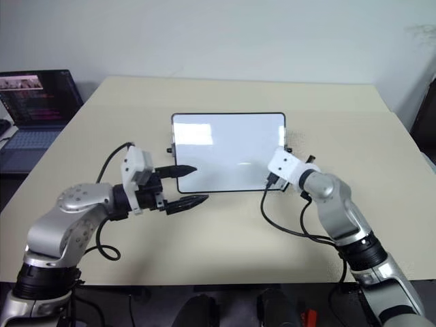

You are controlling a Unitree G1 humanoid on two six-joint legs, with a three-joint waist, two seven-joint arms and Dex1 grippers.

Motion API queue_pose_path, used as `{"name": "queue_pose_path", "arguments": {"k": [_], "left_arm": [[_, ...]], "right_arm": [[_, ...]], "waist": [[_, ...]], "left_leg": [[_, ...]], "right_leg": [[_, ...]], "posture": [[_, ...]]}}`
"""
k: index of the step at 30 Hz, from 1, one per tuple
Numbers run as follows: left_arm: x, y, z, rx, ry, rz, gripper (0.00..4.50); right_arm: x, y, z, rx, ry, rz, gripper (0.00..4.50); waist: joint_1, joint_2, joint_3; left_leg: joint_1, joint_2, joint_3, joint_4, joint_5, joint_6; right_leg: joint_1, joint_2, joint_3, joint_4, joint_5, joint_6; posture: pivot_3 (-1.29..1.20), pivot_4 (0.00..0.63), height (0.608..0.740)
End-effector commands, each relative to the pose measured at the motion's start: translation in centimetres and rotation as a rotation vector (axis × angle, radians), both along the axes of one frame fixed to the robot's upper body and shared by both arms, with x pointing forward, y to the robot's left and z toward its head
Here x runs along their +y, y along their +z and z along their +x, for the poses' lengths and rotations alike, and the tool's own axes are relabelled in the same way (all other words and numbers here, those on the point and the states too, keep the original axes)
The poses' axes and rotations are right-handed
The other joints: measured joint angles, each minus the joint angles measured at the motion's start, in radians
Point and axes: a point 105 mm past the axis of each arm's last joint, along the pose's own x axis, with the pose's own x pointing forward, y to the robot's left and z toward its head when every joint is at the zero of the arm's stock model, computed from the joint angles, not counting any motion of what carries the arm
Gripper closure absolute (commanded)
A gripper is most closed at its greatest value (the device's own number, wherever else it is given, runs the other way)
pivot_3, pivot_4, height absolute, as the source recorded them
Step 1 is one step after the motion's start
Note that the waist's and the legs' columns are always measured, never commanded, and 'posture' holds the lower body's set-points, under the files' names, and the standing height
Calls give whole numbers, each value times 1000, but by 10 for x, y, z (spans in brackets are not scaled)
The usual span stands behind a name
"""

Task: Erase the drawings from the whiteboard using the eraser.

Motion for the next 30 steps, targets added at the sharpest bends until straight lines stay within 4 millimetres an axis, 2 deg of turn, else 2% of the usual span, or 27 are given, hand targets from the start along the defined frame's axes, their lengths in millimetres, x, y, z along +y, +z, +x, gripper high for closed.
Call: {"name": "queue_pose_path", "arguments": {"k": [1, 5, 11, 15, 18, 20, 25, 30], "left_arm": [[-3, 12, -4, -49, -19, -11, 0], [-3, 13, -4, -48, -23, -12, 0], [-5, 13, -5, -49, -31, -12, 0], [-5, 13, -6, -46, -39, -10, 0], [-5, 13, -6, -47, -41, -8, 0], [-5, 14, -5, -49, -41, -6, 0], [-3, 15, -4, -53, -31, -4, 0], [-6, 16, -2, -52, -40, -24, 0]], "right_arm": [[-5, -15, -3, 75, -18, -21, 3542], [0, -2, 0, 29, -9, 5, 3596], [15, 38, 11, -117, -7, 103, 3703], [27, 56, 17, -193, -6, 168, 3775], [32, 52, 20, -192, -6, 171, 3860], [37, 43, 17, -155, 19, 167, 3864], [55, 18, -3, -17, 122, 159, 3990], [48, 22, -5, -32, 100, 177, 4223]], "waist": [[-2, 0, 0], [-2, 0, 0], [-9, 0, 1], [-9, 1, 1], [-3, 1, 1], [0, 1, 1], [0, 1, 1], [0, 1, 1]], "left_leg": [[0, 0, 0, 0, 0, 0], [0, 0, 0, 0, 0, 0], [0, 0, 1, 0, 0, 0], [-3, 0, 0, -1, 0, 0], [-5, 0, -1, -1, -1, -1], [-6, 0, -1, -2, -1, -1], [-7, 1, -1, -2, -2, -1], [-6, 0, -2, -2, -1, -1]], "right_leg": [[0, 0, 0, 0, 0, 0], [0, 0, 0, 0, 0, 0], [-1, 0, 1, 0, 0, 0], [-3, 1, 0, 0, 0, 0], [-4, 0, -1, -2, 0, -1], [-4, 0, -1, -4, 1, -2], [-4, 0, -1, -7, 1, -3], [-3, 0, -2, -6, 0, -1]], "posture": [[0, 150, 740], [0, 150, 740], [0, 150, 740], [0, 150, 740], [0, 150, 740], [0, 150, 740], [0, 150, 740], [0, 150, 740]]}}
